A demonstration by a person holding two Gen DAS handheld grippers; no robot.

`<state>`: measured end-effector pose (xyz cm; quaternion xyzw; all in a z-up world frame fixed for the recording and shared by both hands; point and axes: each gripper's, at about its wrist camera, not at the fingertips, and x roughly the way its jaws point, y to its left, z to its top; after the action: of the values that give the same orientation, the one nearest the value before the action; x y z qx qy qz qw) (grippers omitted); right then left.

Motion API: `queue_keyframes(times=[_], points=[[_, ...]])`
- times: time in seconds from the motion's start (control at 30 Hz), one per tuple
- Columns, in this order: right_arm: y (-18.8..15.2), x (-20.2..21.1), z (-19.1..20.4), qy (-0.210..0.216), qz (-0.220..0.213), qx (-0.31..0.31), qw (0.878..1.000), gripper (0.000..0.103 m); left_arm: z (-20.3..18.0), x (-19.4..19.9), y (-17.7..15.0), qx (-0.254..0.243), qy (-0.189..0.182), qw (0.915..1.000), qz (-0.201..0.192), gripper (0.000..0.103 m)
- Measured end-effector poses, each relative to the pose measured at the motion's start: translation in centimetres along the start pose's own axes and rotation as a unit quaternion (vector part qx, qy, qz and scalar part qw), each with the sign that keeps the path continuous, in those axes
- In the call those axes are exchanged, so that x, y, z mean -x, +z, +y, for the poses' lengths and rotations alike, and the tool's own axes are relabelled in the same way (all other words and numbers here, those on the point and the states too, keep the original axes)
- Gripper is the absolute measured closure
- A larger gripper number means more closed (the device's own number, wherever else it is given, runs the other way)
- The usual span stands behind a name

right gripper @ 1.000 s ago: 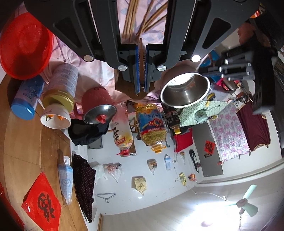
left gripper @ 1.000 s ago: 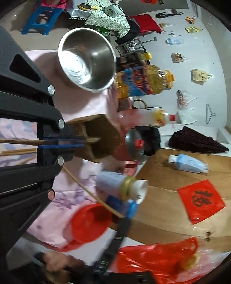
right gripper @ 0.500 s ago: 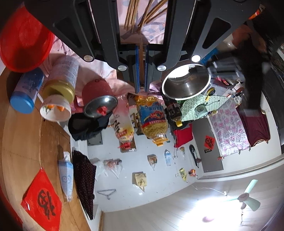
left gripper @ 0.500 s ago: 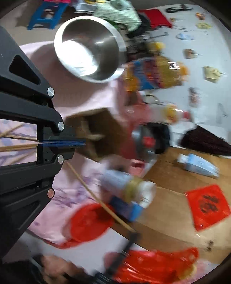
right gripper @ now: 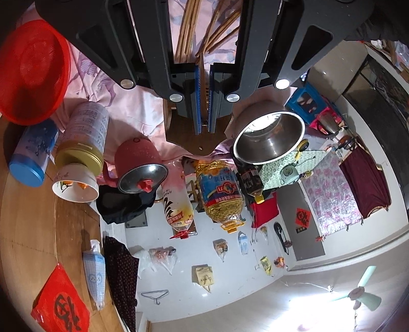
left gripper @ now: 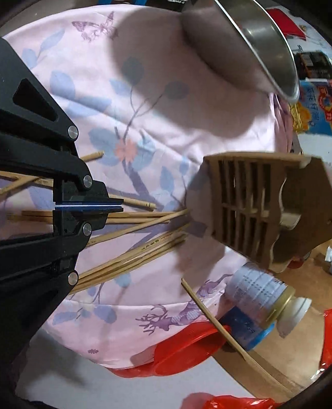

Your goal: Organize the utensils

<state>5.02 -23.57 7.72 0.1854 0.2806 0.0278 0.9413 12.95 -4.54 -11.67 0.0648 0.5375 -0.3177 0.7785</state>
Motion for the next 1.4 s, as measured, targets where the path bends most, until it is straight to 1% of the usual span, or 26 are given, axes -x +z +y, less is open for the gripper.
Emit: queue_keyframes(times=[0.03,0.1,0.13,0.3,0.43,0.57,0.7,1.03,1.17,1.4], points=[[0.0,0.1,0.0,0.0,0.0,-0.001,1.0,0.097,-0.4,-0.5,0.1,-0.007,0.005,1.0,0.002,0.097],[0.0,0.4,-0.1,-0.001,-0.001,-0.003,1.0,0.097,-0.9,-1.3,0.4,-0.019,0.017,0.9997,0.003,0.081],[0.1,0.5,-0.1,-0.002,-0.001,-0.003,1.0,0.097,-1.0,-1.7,0.6,-0.022,0.021,0.9995,0.003,0.079],[-0.1,1.3,-0.1,-0.012,-0.002,0.0,1.0,0.097,-1.3,-4.4,1.5,-0.041,0.028,0.9985,0.022,0.08],[-0.4,1.9,-0.1,-0.021,-0.001,0.001,1.0,0.097,-0.8,-6.0,2.1,-0.041,0.027,0.9984,0.029,0.081],[-0.7,2.4,-0.2,-0.029,0.001,0.001,1.0,0.097,-0.1,-6.2,2.8,-0.035,0.012,0.9991,0.021,0.084],[-0.8,2.7,-0.4,-0.038,0.002,-0.001,0.999,0.097,0.6,-6.0,3.0,-0.024,0.0,0.9995,0.022,0.084],[-1.1,2.8,-1.0,-0.044,0.006,-0.005,0.999,0.097,2.6,-4.7,1.4,-0.01,-0.005,0.9998,0.016,0.086],[-1.2,2.5,-1.1,-0.04,0.009,-0.006,0.999,0.097,2.9,-4.6,1.5,0.004,-0.006,0.9999,0.015,0.086],[-1.3,2.1,-0.8,-0.032,0.014,-0.003,0.999,0.097,3.3,-5.2,2.8,0.028,-0.004,0.9995,0.01,0.086]])
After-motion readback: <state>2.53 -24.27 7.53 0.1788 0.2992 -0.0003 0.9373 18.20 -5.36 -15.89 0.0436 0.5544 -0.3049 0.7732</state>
